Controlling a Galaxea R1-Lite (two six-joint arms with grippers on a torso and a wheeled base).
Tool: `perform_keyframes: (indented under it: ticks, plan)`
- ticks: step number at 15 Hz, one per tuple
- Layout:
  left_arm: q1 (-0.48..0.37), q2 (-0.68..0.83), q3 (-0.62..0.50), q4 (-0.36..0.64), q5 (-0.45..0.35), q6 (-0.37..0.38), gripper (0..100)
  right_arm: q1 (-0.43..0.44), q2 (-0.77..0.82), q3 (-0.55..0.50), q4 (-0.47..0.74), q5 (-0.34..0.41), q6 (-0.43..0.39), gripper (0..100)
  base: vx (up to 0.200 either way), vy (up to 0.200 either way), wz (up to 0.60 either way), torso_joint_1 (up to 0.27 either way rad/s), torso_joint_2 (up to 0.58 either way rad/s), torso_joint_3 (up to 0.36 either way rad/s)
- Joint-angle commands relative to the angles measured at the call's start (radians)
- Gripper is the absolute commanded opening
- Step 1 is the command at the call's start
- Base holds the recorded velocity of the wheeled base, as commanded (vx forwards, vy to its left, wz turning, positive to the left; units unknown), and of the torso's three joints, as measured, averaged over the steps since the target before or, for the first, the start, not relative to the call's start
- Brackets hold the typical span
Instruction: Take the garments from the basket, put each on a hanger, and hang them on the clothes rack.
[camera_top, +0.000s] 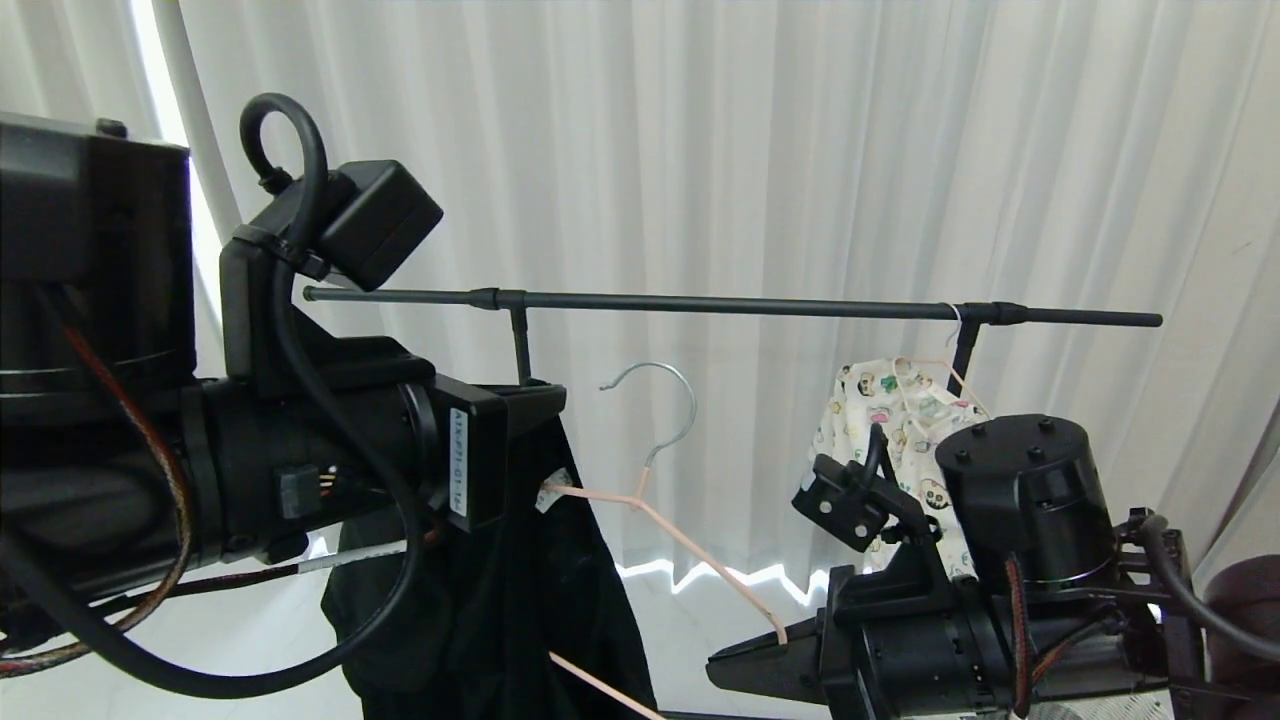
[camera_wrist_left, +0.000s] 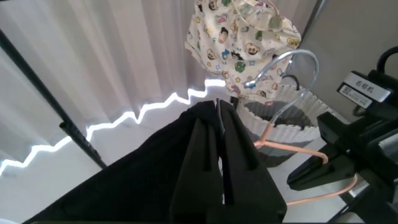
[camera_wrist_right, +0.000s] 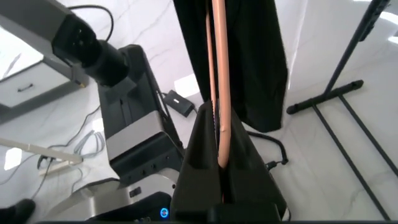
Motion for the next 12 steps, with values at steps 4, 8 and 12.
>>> perform_keyframes:
  ticks: [4, 8, 12]
  plan:
    - [-0.11, 0.072, -0.004, -0.08, 0.003, 0.028, 0, 0.039, 0.048, -0.032, -0.07, -0.109, 0.073, 0, 0.0, 0.0, 0.0, 0.0, 0.0, 0.0]
    - [-0.113, 0.075, 0.027, -0.08, 0.073, 0.099, 0, 0.038, 0.047, -0.029, -0.07, -0.157, 0.084, 0, 0.0, 0.0, 0.0, 0.0, 0.0, 0.0]
    - [-0.115, 0.071, 0.031, -0.08, 0.11, 0.1, 100, 0.038, 0.047, -0.029, -0.072, -0.177, 0.081, 0, 0.0, 0.0, 0.0, 0.0, 0.0, 0.0]
